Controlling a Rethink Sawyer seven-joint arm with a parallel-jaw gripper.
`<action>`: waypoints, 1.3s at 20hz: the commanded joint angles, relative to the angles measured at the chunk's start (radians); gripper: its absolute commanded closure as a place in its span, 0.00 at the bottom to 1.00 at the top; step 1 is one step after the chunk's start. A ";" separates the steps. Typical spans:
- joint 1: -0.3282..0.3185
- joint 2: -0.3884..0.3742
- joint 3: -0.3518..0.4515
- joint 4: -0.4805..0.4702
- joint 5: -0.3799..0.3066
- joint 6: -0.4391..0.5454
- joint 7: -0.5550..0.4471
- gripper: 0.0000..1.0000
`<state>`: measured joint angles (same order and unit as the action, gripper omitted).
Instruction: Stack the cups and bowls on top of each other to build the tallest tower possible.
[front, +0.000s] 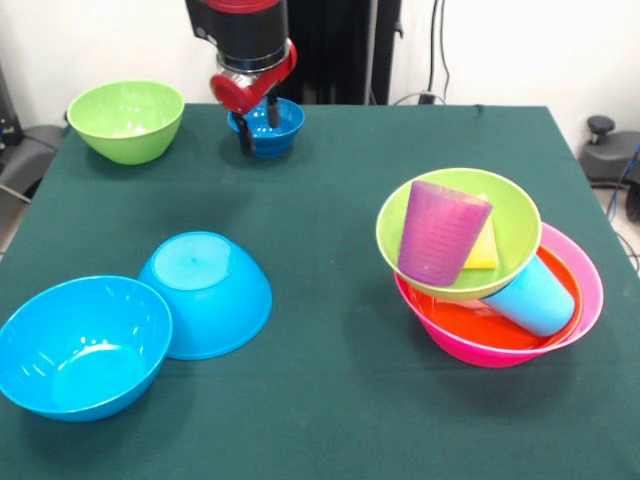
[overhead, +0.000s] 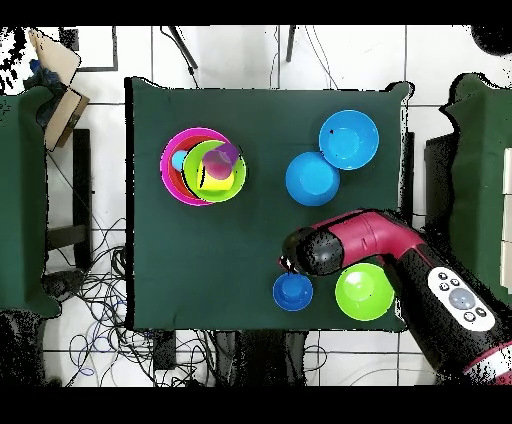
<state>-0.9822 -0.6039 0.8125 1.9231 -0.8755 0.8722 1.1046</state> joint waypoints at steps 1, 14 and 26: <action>-0.023 -0.007 -0.053 0.034 -0.114 -0.028 -0.163 0.00; -0.062 0.027 -0.063 0.040 -0.157 -0.040 -0.118 0.00; 0.039 0.038 -0.065 0.018 -0.109 -0.043 -0.013 0.00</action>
<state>-1.0003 -0.5996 0.7948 1.9309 -0.9515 0.8720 1.1046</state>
